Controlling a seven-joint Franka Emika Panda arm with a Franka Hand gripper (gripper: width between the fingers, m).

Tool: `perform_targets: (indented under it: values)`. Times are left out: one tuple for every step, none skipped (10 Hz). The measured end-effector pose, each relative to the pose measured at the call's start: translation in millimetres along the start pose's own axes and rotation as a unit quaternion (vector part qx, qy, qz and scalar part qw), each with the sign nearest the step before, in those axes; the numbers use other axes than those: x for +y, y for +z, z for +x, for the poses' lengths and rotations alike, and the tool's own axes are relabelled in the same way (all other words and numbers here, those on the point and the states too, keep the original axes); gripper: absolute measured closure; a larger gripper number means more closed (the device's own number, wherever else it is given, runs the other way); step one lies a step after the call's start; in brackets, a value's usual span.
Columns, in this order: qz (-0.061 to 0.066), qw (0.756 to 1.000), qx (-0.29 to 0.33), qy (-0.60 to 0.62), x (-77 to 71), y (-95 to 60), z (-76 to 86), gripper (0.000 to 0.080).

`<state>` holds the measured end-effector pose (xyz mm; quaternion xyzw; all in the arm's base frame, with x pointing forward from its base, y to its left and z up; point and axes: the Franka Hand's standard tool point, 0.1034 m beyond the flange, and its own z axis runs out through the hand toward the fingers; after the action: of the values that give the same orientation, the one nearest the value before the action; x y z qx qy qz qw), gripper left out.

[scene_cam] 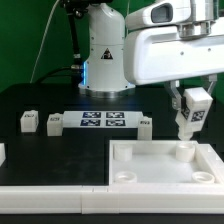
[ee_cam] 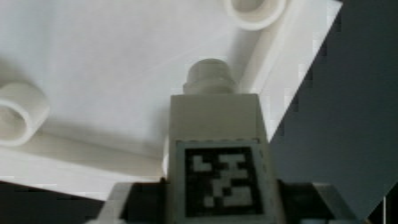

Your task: Assemble one leg

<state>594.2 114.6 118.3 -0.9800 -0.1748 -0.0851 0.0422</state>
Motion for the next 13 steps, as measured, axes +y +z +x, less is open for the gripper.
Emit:
perform_targets:
  values:
    - [0.0, 1.0, 0.002, 0.0, -1.0, 2.6, -0.2, 0.0509]
    - [-0.001, 1.0, 0.005, 0.0, -0.3, 2.4, 0.3, 0.0509]
    - [-0.004, 1.0, 0.018, 0.001, 1.4, 2.3, 2.3, 0.0509]
    - [-0.004, 1.0, 0.016, 0.001, 1.0, 2.9, 1.4, 0.0509]
    - [-0.009, 0.999, 0.035, 0.0, 3.4, 1.7, 5.3, 0.0509]
    - [-0.02, 0.997, 0.074, 0.005, 9.4, 2.8, 6.0, 0.0509]
    - [-0.024, 0.996, 0.088, 0.016, 14.2, 7.7, 1.4, 0.0509]
    - [-0.019, 0.995, 0.088, 0.048, 13.9, 10.3, 3.4, 0.0509]
    - [-0.016, 0.994, 0.092, 0.064, 13.1, 14.0, 10.9, 0.0509]
    - [-0.014, 0.993, 0.092, 0.069, 12.0, 19.3, 16.3, 0.0509]
    - [-0.014, 0.993, 0.099, 0.068, 10.0, 24.7, 21.6, 0.0509]
    - [-0.015, 0.992, 0.11, 0.065, 7.4, 31.1, 24.2, 0.0509]
    - [-0.015, 0.992, 0.109, 0.059, 6.3, 32.6, 25.2, 0.0509]
